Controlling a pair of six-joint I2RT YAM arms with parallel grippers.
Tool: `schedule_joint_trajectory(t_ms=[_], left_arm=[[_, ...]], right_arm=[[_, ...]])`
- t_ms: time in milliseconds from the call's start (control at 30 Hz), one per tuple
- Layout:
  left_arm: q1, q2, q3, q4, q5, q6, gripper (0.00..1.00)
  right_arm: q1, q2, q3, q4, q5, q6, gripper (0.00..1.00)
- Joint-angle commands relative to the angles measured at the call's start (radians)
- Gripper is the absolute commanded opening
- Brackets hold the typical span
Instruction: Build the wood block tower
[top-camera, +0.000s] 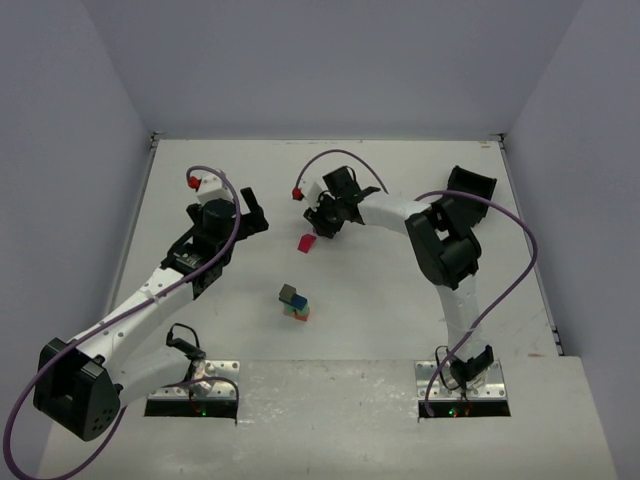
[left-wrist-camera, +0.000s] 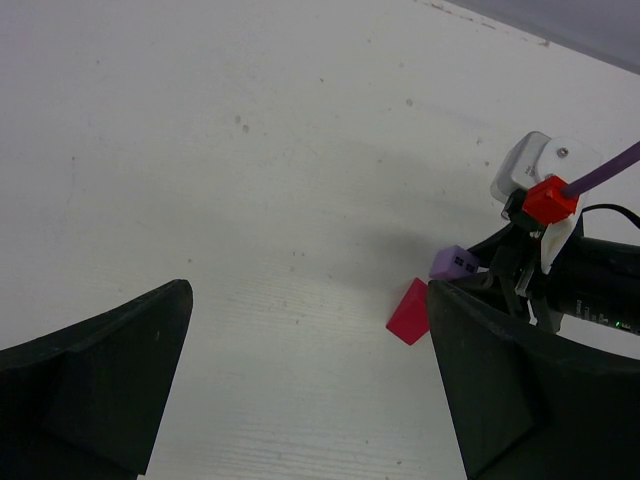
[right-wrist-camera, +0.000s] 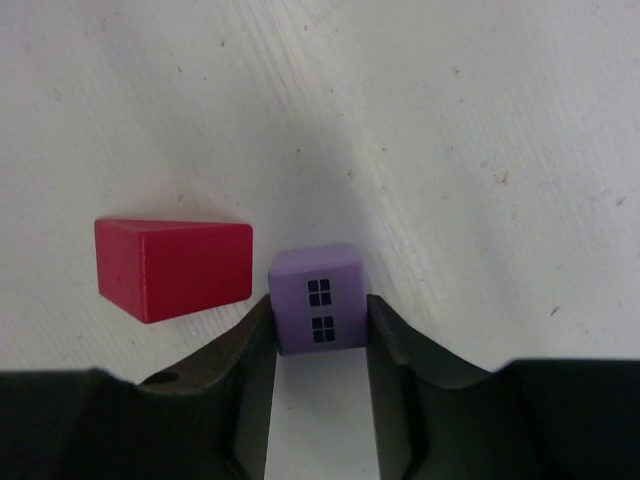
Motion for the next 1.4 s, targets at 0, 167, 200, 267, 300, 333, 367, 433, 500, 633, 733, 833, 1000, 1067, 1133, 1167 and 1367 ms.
schedule_joint_trajectory(t_ms=[0,167,200,267,300,333,367,433,500,633,733,833,1000,1067,1133,1167,1367], left_arm=[[0.008,-0.010,0.043,0.040,-0.010,0.015,1.00],[0.007,-0.020,0.047,0.036,0.032,0.017,1.00],[0.007,-0.025,0.047,0.036,0.047,0.017,1.00],[0.005,-0.044,0.044,0.039,0.084,0.019,1.00],[0.006,-0.054,0.042,0.051,0.135,0.027,1.00],[0.006,-0.059,0.039,0.064,0.185,0.033,1.00],[0.006,-0.067,0.034,0.081,0.255,0.044,1.00],[0.006,-0.091,0.020,0.132,0.428,0.062,1.00],[0.005,-0.109,0.000,0.202,0.590,0.060,1.00],[0.002,-0.096,-0.030,0.295,0.823,0.016,1.00],[-0.037,-0.079,-0.026,0.303,0.860,-0.010,1.00],[-0.091,-0.071,-0.021,0.306,0.820,-0.014,1.00],[-0.163,-0.074,-0.006,0.262,0.660,-0.023,0.96],[-0.169,-0.081,-0.010,0.251,0.640,-0.029,0.94],[-0.173,-0.084,-0.014,0.243,0.636,-0.033,0.91],[-0.174,-0.086,-0.016,0.239,0.632,-0.034,0.90],[-0.177,-0.090,-0.025,0.224,0.596,-0.041,0.85]], right_arm=[[0.002,0.002,0.046,-0.023,-0.040,0.003,0.30],[0.003,-0.062,-0.001,-0.008,-0.068,0.010,0.16],[0.002,-0.080,-0.023,0.003,-0.077,0.014,0.14],[0.002,-0.161,-0.089,0.067,-0.091,0.033,0.11],[0.002,-0.196,-0.135,0.130,-0.103,0.043,0.11],[0.003,-0.234,-0.174,0.158,-0.108,0.053,0.11],[0.003,-0.293,-0.231,0.205,-0.121,0.066,0.11],[0.003,-0.416,-0.337,0.303,-0.184,0.081,0.12],[0.008,-0.527,-0.418,0.366,-0.247,0.096,0.13],[0.033,-0.698,-0.554,0.494,-0.300,0.108,0.14],[0.074,-0.797,-0.639,0.552,-0.272,0.100,0.16],[0.121,-0.838,-0.675,0.559,-0.213,0.069,0.17],[0.178,-0.863,-0.681,0.536,-0.143,0.030,0.17],[0.181,-0.873,-0.686,0.543,-0.136,0.032,0.18],[0.183,-0.882,-0.695,0.561,-0.122,0.043,0.18],[0.183,-0.884,-0.697,0.569,-0.113,0.047,0.18],[0.184,-0.940,-0.756,0.661,-0.086,0.076,0.18]])
